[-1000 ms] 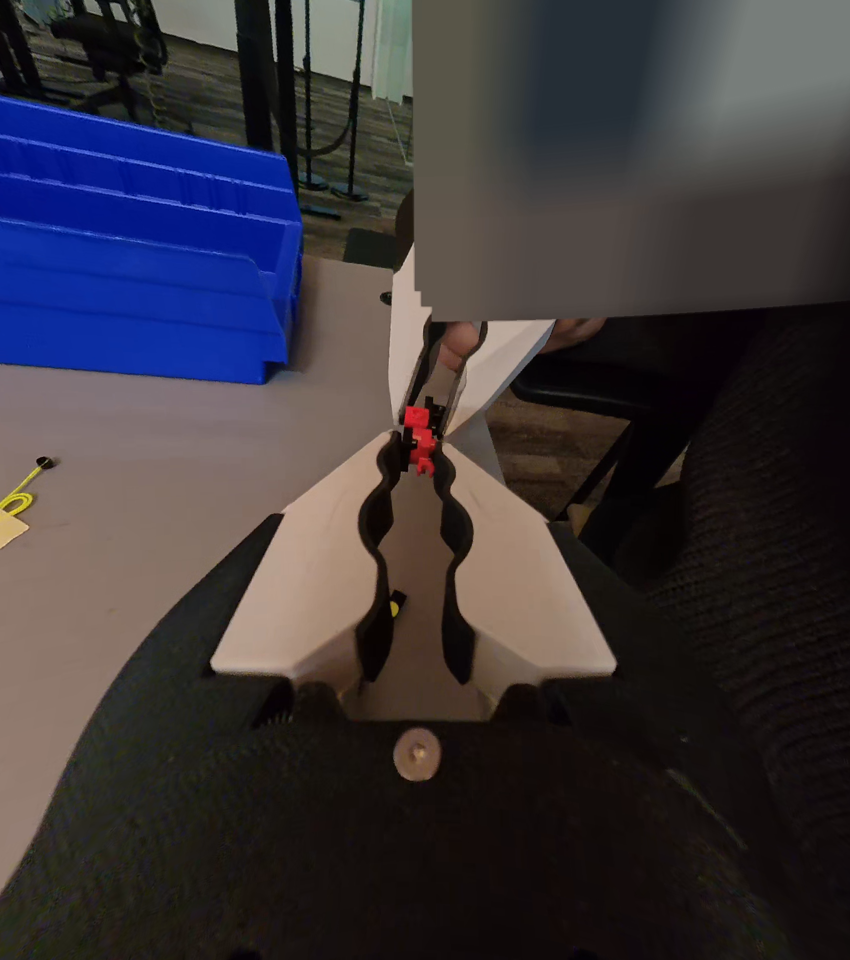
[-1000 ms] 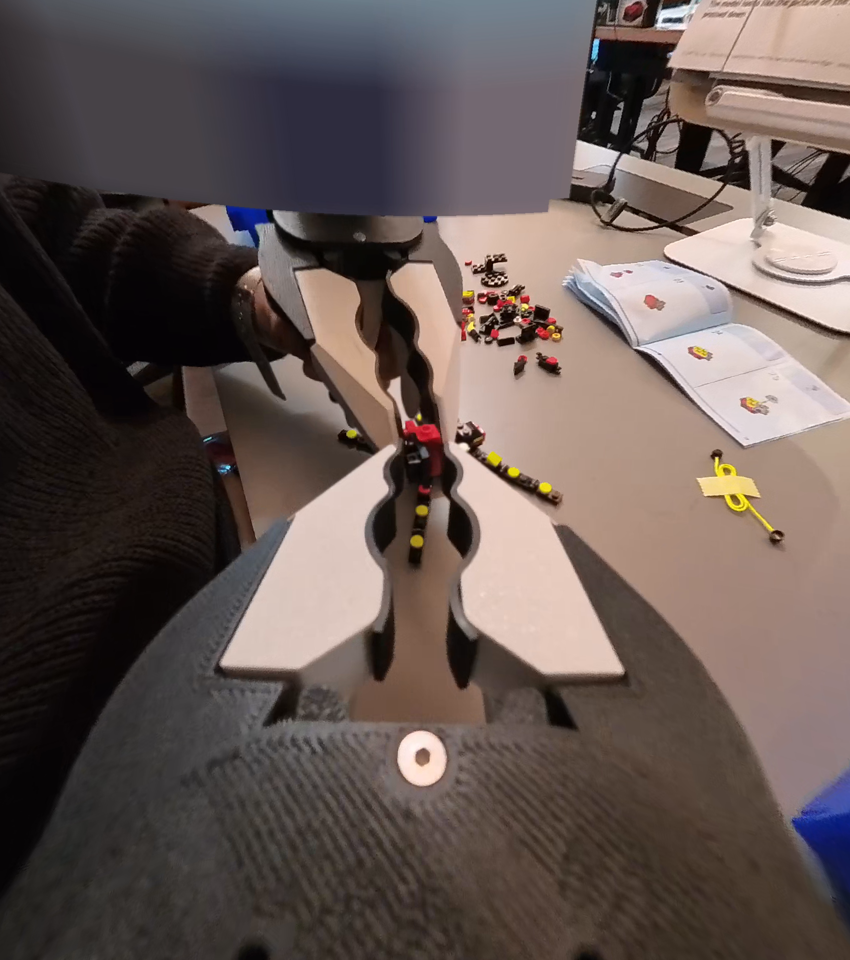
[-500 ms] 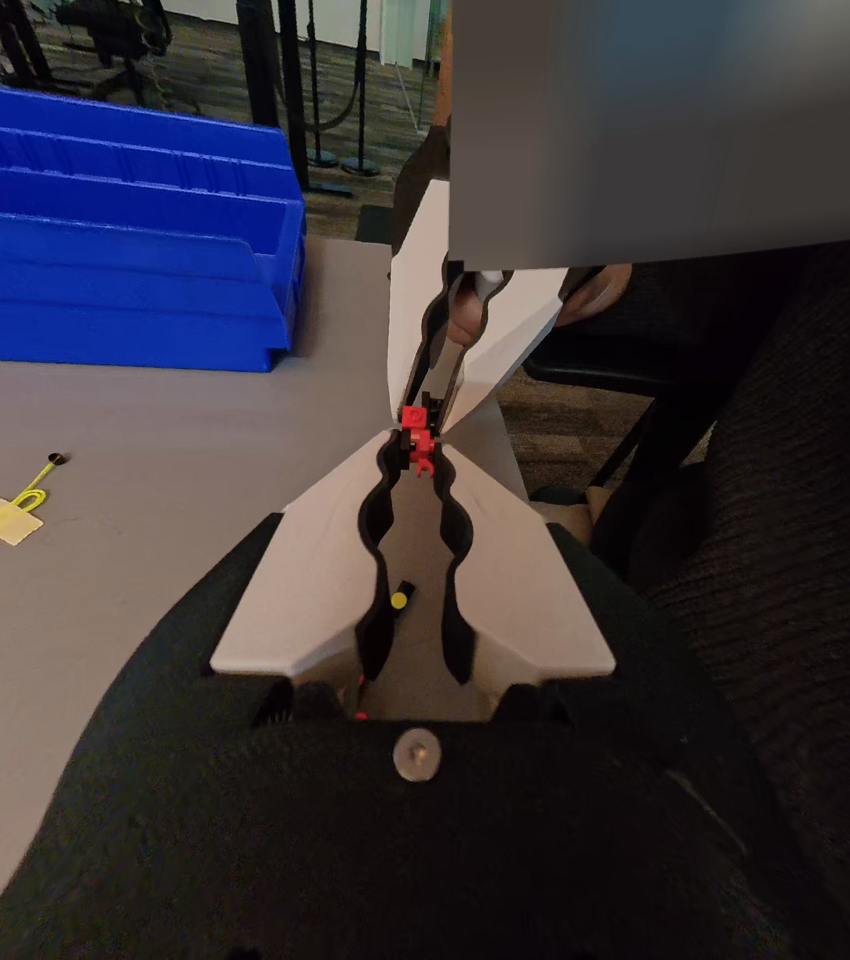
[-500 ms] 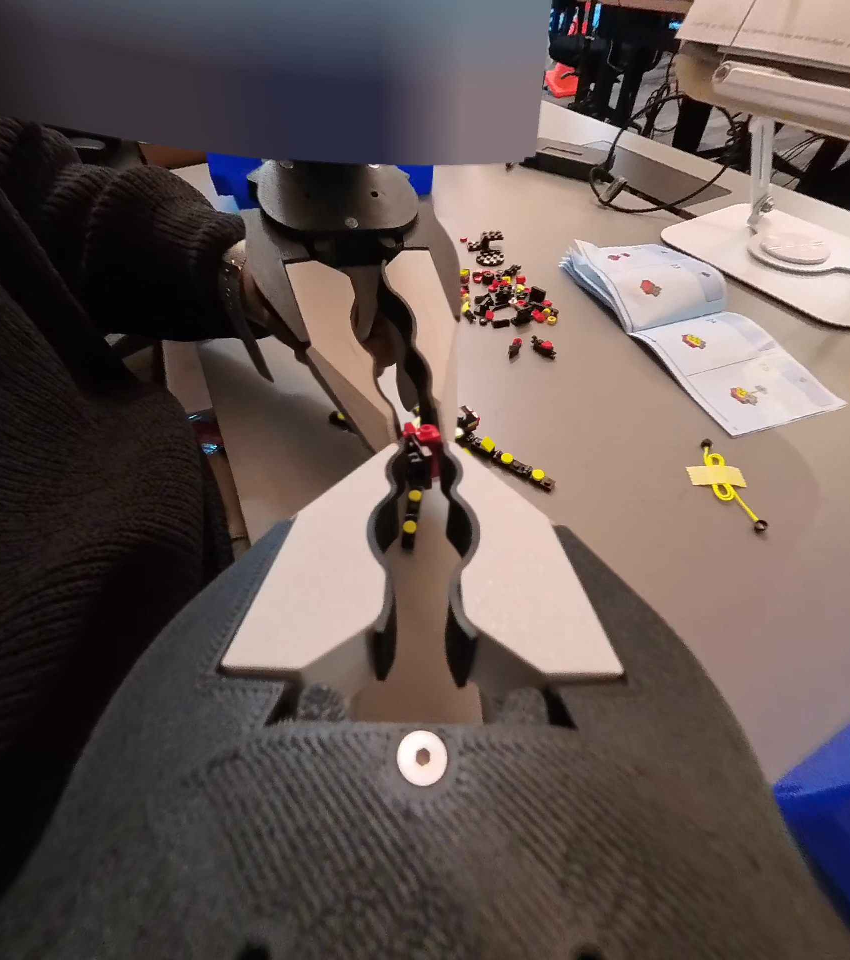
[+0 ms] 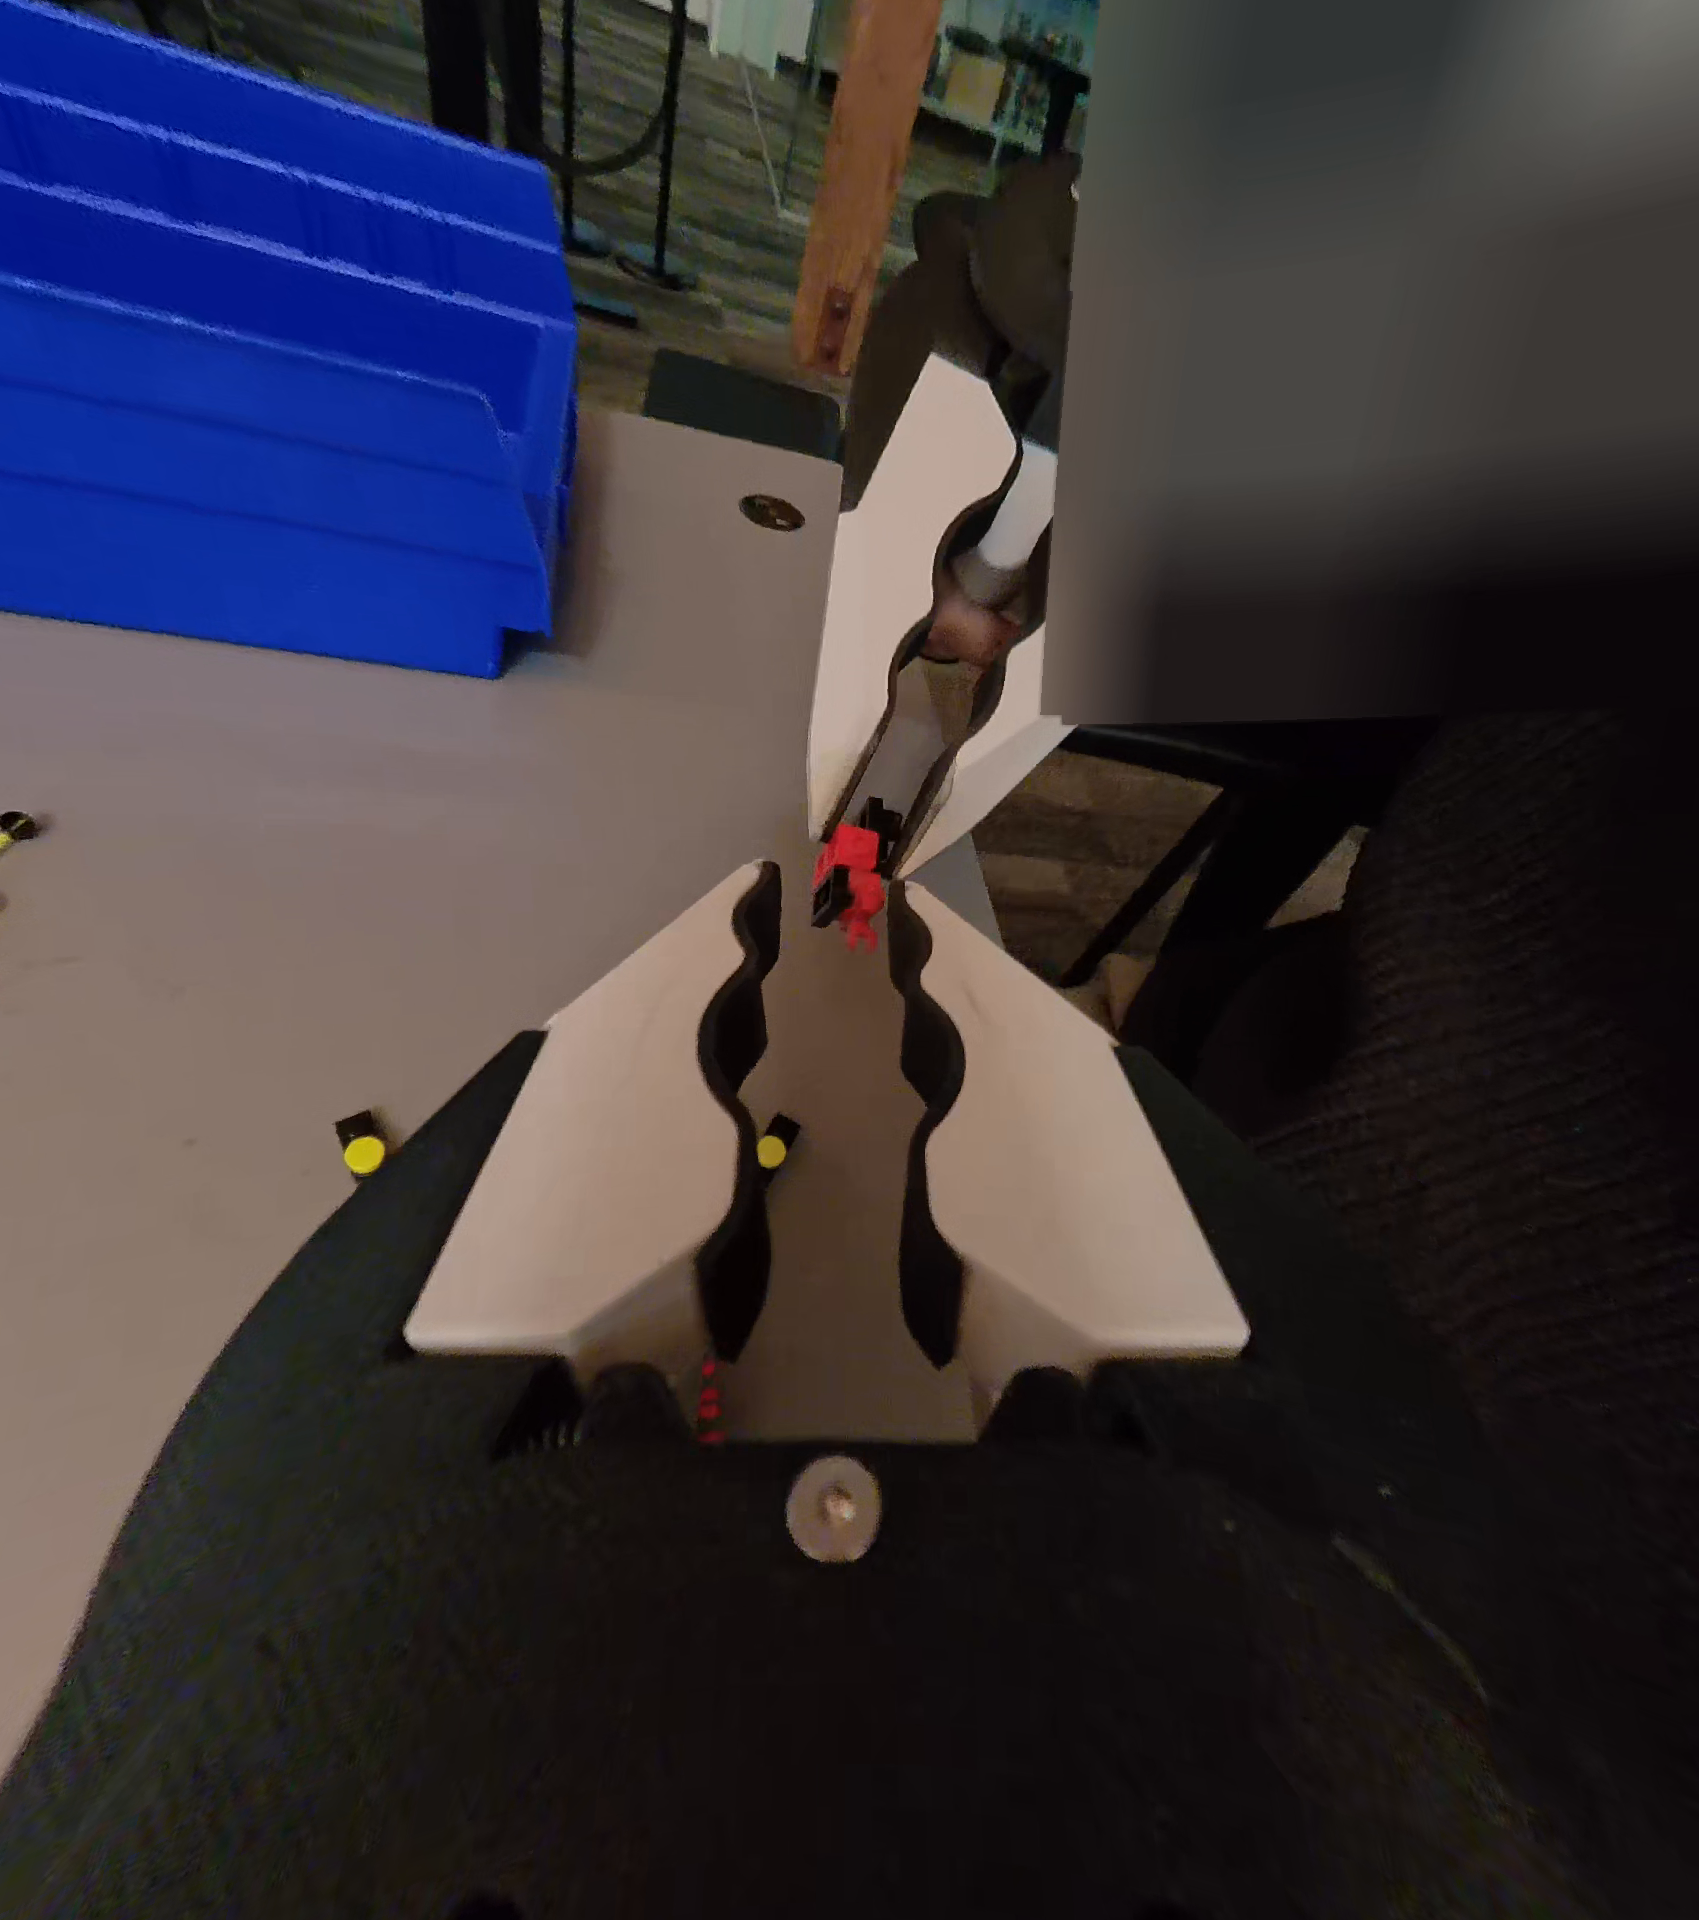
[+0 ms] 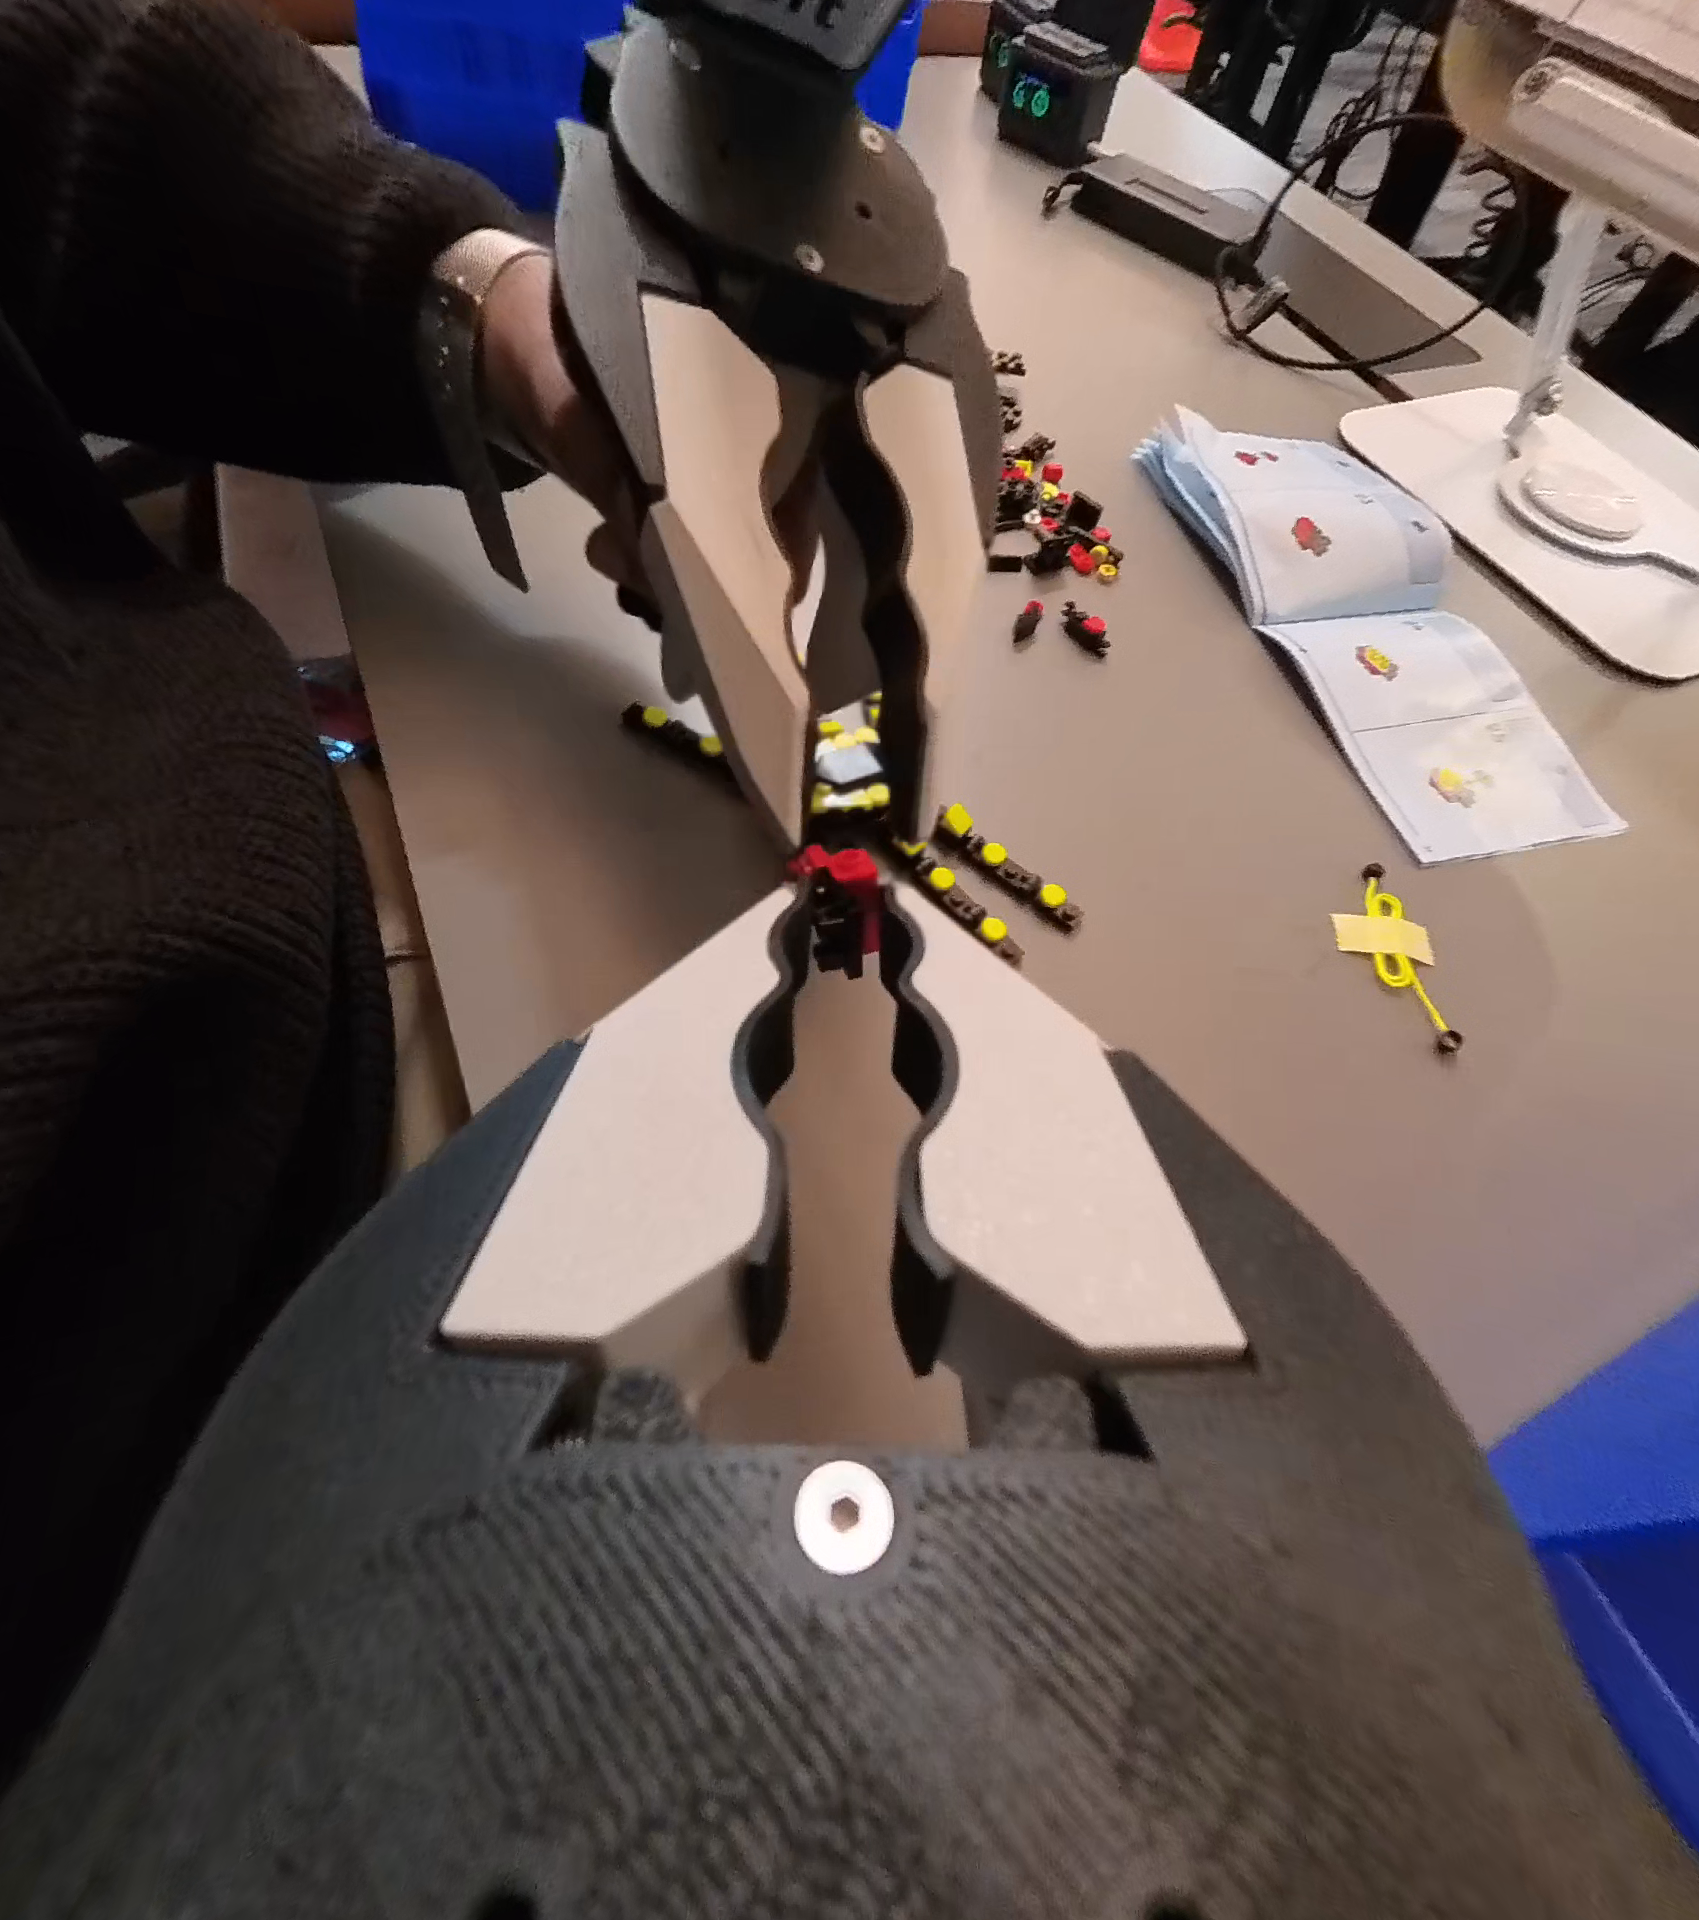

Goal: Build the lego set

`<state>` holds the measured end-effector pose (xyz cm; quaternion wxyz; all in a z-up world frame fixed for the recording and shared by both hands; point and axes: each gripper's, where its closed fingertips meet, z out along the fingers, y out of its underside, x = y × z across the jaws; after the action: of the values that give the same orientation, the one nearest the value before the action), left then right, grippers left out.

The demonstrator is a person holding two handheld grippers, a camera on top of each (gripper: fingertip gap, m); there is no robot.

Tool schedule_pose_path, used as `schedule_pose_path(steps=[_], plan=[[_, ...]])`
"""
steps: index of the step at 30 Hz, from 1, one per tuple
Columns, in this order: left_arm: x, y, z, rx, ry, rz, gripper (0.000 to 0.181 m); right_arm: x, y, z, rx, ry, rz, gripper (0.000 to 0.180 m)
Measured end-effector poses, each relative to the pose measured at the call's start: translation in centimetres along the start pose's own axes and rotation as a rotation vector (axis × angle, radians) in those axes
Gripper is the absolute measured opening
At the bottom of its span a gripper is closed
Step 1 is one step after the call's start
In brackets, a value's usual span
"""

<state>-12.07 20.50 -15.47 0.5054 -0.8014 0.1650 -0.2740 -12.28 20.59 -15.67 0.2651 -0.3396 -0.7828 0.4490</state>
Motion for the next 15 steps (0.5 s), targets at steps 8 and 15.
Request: schedule_pose_path(steps=[8, 15], plan=[[0.82, 0.53, 0.44, -0.030, 0.053, -0.017, 0.007, -0.52, 0.15, 0.12, -0.004, -0.024, -0.024, 0.010], [0.73, 1.13, 0.56, -0.062, 0.051, -0.029, 0.015, -0.43, 0.43, 0.21, -0.016, -0.021, -0.022, 0.011]])
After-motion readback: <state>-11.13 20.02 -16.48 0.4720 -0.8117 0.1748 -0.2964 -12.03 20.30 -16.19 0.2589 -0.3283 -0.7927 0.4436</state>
